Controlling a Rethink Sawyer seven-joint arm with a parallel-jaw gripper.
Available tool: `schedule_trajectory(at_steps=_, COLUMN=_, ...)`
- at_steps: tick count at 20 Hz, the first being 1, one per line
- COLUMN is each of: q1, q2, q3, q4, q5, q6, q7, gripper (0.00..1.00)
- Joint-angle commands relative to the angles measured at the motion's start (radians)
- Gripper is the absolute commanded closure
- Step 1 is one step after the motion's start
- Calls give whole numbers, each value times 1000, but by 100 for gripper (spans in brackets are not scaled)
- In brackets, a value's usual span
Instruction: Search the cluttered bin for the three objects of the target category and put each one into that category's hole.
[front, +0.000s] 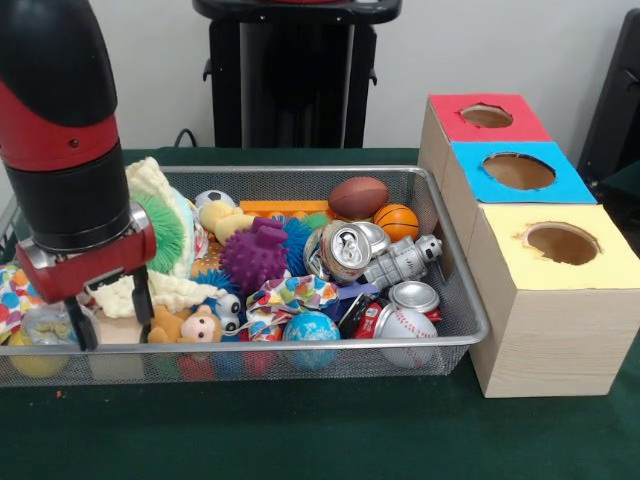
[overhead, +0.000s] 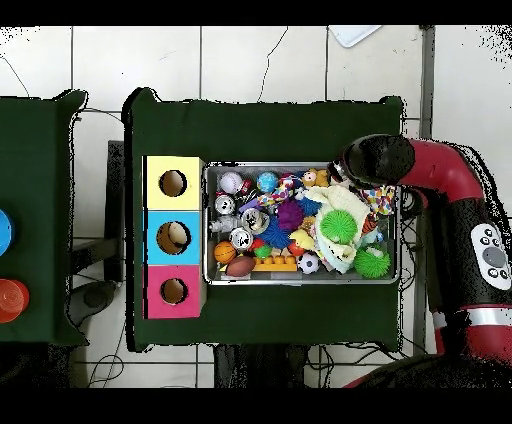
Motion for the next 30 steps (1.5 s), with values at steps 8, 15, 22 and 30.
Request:
schedule_trajectory(at_steps=8, q1=31, q2=-25, q3=-27, q4=-54, q5=-106, q6=100, q7=-295, gripper=0)
schedule_trajectory(at_steps=15, q1=28, q2=-19, q3=-27, q4=-69, q5=-115, q6=109, q7=-323, gripper=0)
schedule_trajectory(at_steps=22, q1=23, q2=-28, q3=-53, q4=-44, q5=-122, q6=124, q7=-302, gripper=0)
schedule_trajectory(at_steps=30, q1=32, q2=-19, q3=-85, q4=-43, q5=-122, q6=168, q7=-282, gripper=0)
